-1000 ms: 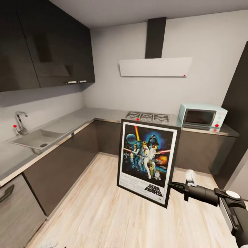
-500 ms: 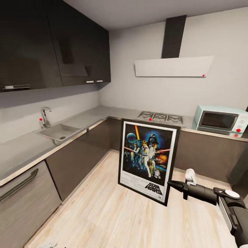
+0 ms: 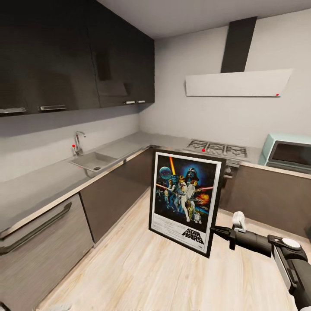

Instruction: Pick up the poster from the kitchen countertop and hang it on one of the wall nails in the kitchen.

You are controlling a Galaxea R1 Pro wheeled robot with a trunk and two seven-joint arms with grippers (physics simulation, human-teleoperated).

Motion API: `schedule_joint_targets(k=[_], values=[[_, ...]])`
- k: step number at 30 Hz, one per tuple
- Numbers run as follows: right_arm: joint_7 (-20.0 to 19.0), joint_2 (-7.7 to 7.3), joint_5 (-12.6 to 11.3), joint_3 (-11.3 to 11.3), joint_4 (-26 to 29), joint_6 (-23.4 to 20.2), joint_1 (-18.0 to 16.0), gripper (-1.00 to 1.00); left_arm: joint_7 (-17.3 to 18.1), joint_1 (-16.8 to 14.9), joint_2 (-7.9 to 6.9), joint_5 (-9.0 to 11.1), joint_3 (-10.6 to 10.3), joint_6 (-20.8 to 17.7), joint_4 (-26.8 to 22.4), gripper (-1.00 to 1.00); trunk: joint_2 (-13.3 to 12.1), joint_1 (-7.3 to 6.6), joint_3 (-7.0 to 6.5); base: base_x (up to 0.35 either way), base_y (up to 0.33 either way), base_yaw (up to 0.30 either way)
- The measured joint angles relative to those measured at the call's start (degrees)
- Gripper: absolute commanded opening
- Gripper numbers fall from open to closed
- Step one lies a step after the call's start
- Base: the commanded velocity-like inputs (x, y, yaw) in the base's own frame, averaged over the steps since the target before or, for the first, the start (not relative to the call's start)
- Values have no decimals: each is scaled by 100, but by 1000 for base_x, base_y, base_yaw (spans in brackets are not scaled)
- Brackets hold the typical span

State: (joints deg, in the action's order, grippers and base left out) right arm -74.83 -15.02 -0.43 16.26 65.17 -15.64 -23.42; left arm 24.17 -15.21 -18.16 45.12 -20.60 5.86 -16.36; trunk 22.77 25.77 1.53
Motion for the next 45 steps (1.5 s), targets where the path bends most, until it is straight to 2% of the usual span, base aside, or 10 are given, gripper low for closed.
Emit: schedule_joint_targets(k=[13, 28, 45], values=[[43, 8, 1, -8, 0, 2, 0, -100, -1, 0, 0, 1, 0, 0, 2, 100, 0, 0, 0, -159, 123, 277], [160, 33, 0, -26, 6, 1, -1, -100, -1, 0, -9, 1, 6, 6, 2, 100, 1, -1, 0, -262, 87, 292], [165, 34, 1, -26, 8, 1, 0, -100, 0, 1, -52, 1, 7, 6, 10, 100, 0, 1, 0, -222, 150, 197]])
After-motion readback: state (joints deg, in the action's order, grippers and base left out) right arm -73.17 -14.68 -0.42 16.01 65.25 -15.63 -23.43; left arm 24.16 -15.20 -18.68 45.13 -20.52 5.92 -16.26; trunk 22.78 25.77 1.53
